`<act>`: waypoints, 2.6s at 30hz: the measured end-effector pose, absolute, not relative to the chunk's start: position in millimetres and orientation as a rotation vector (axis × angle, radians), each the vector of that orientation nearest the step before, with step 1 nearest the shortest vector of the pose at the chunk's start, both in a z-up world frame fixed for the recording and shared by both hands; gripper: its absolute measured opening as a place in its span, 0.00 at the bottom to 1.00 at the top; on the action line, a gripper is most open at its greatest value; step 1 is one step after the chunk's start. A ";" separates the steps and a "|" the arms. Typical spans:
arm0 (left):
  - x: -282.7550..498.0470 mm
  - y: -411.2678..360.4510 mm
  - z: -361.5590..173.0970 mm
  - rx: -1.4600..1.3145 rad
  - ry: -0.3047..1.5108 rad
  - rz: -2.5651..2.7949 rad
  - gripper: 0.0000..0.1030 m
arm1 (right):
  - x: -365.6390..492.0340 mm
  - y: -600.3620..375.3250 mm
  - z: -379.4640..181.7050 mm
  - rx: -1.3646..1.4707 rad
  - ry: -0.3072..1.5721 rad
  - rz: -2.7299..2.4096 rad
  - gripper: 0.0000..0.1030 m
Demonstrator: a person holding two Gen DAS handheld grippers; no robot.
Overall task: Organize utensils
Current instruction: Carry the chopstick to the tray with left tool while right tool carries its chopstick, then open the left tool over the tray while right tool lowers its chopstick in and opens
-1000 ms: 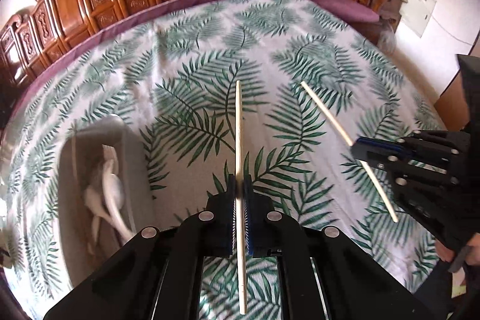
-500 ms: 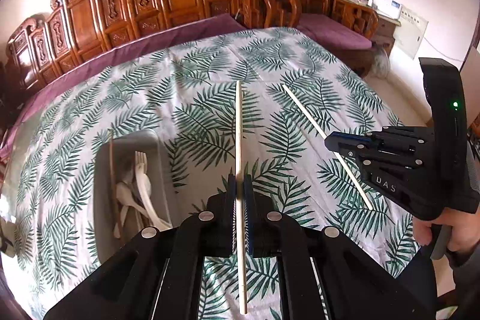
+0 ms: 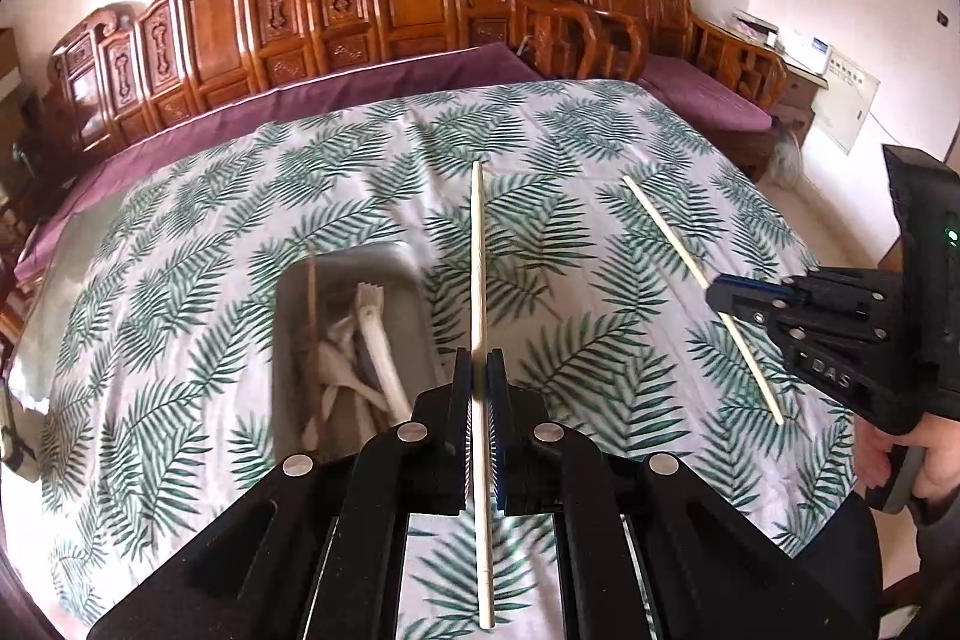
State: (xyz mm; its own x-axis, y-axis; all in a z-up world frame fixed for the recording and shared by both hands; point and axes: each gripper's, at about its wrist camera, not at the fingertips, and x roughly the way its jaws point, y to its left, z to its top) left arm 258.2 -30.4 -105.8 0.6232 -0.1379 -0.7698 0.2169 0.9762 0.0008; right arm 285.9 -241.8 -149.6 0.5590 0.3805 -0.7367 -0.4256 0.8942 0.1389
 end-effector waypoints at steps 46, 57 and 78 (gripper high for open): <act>349.4 65.4 -191.2 -0.011 0.977 -0.053 0.05 | 306.7 -116.5 -162.9 -0.149 0.898 0.567 0.06; 330.9 66.1 -173.1 -0.012 0.950 -0.071 0.09 | 305.7 -114.8 -159.3 -0.133 0.898 0.568 0.06; 278.2 104.1 -133.4 -0.007 0.865 -0.077 0.09 | 332.1 -47.6 -175.7 -0.098 0.937 0.578 0.06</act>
